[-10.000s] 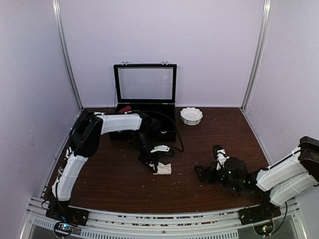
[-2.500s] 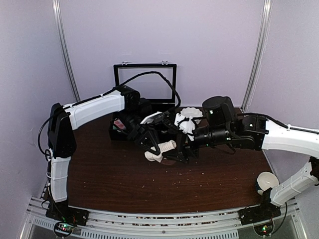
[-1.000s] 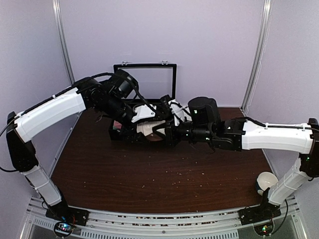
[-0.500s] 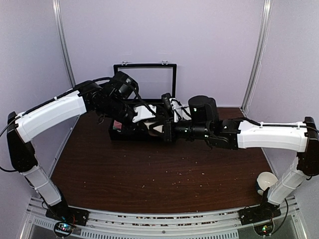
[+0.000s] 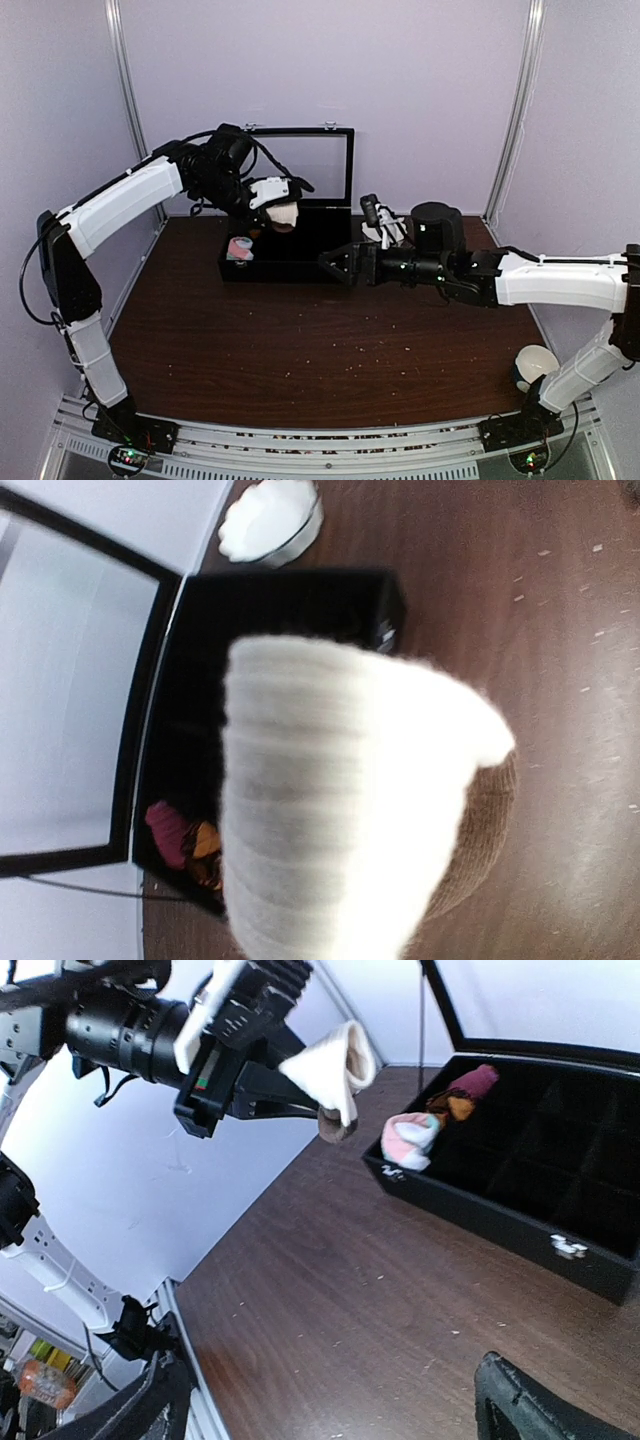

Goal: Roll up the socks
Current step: Pass from the right arm to the left, then pass from the left arm to the right

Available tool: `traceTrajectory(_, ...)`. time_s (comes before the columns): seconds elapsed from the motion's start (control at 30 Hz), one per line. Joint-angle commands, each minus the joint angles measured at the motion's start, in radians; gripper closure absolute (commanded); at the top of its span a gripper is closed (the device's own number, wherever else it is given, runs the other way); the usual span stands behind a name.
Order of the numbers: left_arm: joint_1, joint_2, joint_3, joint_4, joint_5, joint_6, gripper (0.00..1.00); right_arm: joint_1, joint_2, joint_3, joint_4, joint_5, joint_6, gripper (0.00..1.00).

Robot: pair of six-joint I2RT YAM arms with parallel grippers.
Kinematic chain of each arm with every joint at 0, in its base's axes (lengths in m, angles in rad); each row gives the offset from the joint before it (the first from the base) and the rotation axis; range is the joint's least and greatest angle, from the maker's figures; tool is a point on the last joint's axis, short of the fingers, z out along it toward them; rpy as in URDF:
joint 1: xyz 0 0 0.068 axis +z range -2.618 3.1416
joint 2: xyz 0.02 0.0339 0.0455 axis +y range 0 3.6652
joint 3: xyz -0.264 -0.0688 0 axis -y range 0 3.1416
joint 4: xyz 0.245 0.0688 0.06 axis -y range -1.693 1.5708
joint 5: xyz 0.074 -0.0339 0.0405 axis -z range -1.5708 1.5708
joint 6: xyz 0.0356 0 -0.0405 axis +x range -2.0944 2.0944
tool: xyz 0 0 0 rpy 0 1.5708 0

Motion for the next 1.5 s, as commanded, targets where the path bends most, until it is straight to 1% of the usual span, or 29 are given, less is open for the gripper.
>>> traceTrajectory(0.0,0.074,0.089,0.031,0.001,-0.195,0.094,1.00,-0.051,-0.076,-0.037,-0.041,0.067,-0.030,0.00)
traceTrajectory(0.07,0.086,0.094,-0.029,0.109,-0.285,0.158,1.00,-0.062,-0.080,-0.044,-0.075,0.092,-0.045,0.00)
traceTrajectory(0.1,0.092,0.100,-0.036,0.141,-0.305,0.179,1.00,-0.066,-0.078,-0.048,-0.080,0.095,-0.050,0.00)
traceTrajectory(0.13,0.096,0.109,-0.022,0.134,-0.297,0.189,1.00,-0.070,-0.071,-0.051,-0.081,0.097,-0.049,0.00)
traceTrajectory(0.2,0.095,0.107,0.004,0.075,-0.200,0.188,1.00,-0.071,-0.054,-0.051,-0.068,0.083,-0.047,0.00)
traceTrajectory(0.27,0.080,0.062,-0.029,0.061,-0.072,0.188,1.00,-0.070,-0.024,-0.038,-0.034,0.030,-0.052,0.00)
traceTrajectory(0.33,0.046,0.012,-0.056,0.014,0.043,0.213,1.00,-0.065,0.010,-0.004,-0.017,-0.032,-0.079,0.00)
traceTrajectory(0.4,0.011,-0.004,-0.024,-0.091,0.164,0.221,1.00,-0.050,0.036,0.041,-0.026,-0.088,-0.149,0.00)
traceTrajectory(0.47,-0.017,0.004,0.036,-0.197,0.289,0.205,1.00,-0.025,0.045,0.076,-0.038,-0.110,-0.226,0.00)
traceTrajectory(0.5,-0.033,0.013,0.058,-0.238,0.327,0.192,1.00,-0.011,0.045,0.089,-0.041,-0.113,-0.260,0.00)
traceTrajectory(0.57,-0.063,0.026,0.082,-0.288,0.375,0.173,1.00,0.020,0.028,0.091,-0.034,-0.083,-0.333,0.00)
traceTrajectory(0.7,-0.084,0.059,0.138,-0.401,0.504,0.170,1.00,0.094,-0.027,0.052,-0.034,0.070,-0.512,0.00)
traceTrajectory(0.8,-0.103,0.061,0.142,-0.445,0.488,0.194,1.00,0.111,-0.073,0.007,-0.022,0.107,-0.554,0.00)
traceTrajectory(0.87,-0.114,0.057,0.136,-0.457,0.478,0.207,1.00,0.114,-0.094,-0.006,-0.043,0.129,-0.567,0.00)
traceTrajectory(0.93,-0.133,0.052,0.118,-0.454,0.441,0.212,1.00,0.114,-0.111,-0.007,-0.058,0.117,-0.561,0.00)
traceTrajectory(1.03,-0.157,0.041,0.090,-0.412,0.370,0.192,1.00,0.109,-0.112,0.016,-0.051,-0.010,-0.515,0.00)
traceTrajectory(1.1,-0.164,0.040,0.092,-0.397,0.349,0.177,1.00,0.105,-0.077,0.077,-0.107,-0.067,-0.481,0.00)
traceTrajectory(1.23,-0.171,0.035,0.098,-0.383,0.318,0.161,1.00,0.096,-0.011,0.151,-0.181,-0.127,-0.448,0.02)
traceTrajectory(1.37,-0.182,0.027,0.087,-0.377,0.288,0.159,1.00,0.094,0.016,0.164,-0.176,-0.150,-0.420,0.07)
traceTrajectory(1.43,-0.185,0.027,0.086,-0.377,0.283,0.159,1.00,0.093,0.041,0.194,-0.208,-0.160,-0.419,0.13)
traceTrajectory(1.47,-0.187,0.027,0.086,-0.377,0.282,0.158,1.00,0.092,0.056,0.212,-0.231,-0.159,-0.422,0.18)
